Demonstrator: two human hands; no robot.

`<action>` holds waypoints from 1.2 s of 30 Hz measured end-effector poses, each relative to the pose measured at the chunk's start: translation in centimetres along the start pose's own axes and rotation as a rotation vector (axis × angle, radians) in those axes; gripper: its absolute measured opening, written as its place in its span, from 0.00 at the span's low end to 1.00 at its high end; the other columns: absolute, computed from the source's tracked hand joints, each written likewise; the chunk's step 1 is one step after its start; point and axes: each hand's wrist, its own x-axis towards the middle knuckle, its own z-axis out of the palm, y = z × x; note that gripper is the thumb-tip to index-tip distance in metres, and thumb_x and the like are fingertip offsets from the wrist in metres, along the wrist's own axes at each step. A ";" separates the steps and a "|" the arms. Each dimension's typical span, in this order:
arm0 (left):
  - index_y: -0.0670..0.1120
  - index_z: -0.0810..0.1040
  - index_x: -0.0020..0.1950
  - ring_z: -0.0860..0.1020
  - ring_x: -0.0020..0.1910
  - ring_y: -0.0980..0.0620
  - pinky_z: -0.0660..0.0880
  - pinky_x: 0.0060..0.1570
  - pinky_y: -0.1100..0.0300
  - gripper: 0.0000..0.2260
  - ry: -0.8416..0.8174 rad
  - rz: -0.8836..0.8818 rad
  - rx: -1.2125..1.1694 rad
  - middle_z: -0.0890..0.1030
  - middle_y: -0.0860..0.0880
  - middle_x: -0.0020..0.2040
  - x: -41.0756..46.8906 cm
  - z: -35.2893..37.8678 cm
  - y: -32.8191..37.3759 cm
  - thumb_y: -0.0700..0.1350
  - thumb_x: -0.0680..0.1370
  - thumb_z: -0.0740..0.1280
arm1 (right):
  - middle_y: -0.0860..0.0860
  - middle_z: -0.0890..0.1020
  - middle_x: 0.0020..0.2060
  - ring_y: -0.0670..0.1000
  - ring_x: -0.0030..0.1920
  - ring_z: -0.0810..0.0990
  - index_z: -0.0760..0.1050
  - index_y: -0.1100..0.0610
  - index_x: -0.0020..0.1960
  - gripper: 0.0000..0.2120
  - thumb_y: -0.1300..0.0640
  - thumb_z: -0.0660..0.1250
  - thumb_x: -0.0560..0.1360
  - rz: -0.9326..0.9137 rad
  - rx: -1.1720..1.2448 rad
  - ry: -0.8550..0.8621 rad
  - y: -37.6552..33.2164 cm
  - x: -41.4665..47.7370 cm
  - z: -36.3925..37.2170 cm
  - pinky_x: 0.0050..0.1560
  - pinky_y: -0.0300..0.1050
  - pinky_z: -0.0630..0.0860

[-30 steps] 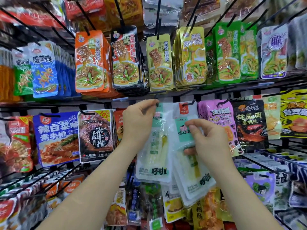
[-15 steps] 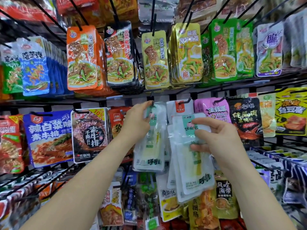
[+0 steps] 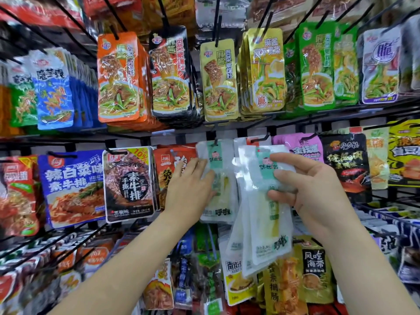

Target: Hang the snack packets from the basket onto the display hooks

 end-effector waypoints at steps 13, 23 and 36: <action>0.56 0.51 0.76 0.43 0.76 0.35 0.47 0.70 0.34 0.41 -0.201 -0.023 0.183 0.41 0.39 0.78 3.4 0.4 0.6 0.67 0.70 0.67 | 0.55 0.82 0.47 0.49 0.33 0.83 0.82 0.58 0.51 0.11 0.71 0.67 0.74 0.031 0.029 -0.026 0.9 0.3 0.9 0.30 0.40 0.80; 0.53 0.50 0.77 0.44 0.77 0.38 0.43 0.71 0.34 0.43 -0.221 0.039 0.255 0.44 0.39 0.79 3.9 -0.2 0.0 0.70 0.70 0.63 | 0.69 0.73 0.48 0.59 0.42 0.77 0.82 0.53 0.48 0.12 0.69 0.67 0.75 -0.058 -0.032 -0.038 1.1 -0.4 0.9 0.33 0.41 0.80; 0.49 0.79 0.49 0.83 0.40 0.48 0.81 0.42 0.48 0.14 0.104 -0.460 -1.506 0.84 0.47 0.41 -1.2 -9.4 2.3 0.54 0.69 0.75 | 0.50 0.86 0.41 0.52 0.36 0.85 0.65 0.47 0.54 0.21 0.71 0.66 0.75 -0.212 -0.054 -0.043 1.2 -2.3 3.6 0.31 0.43 0.80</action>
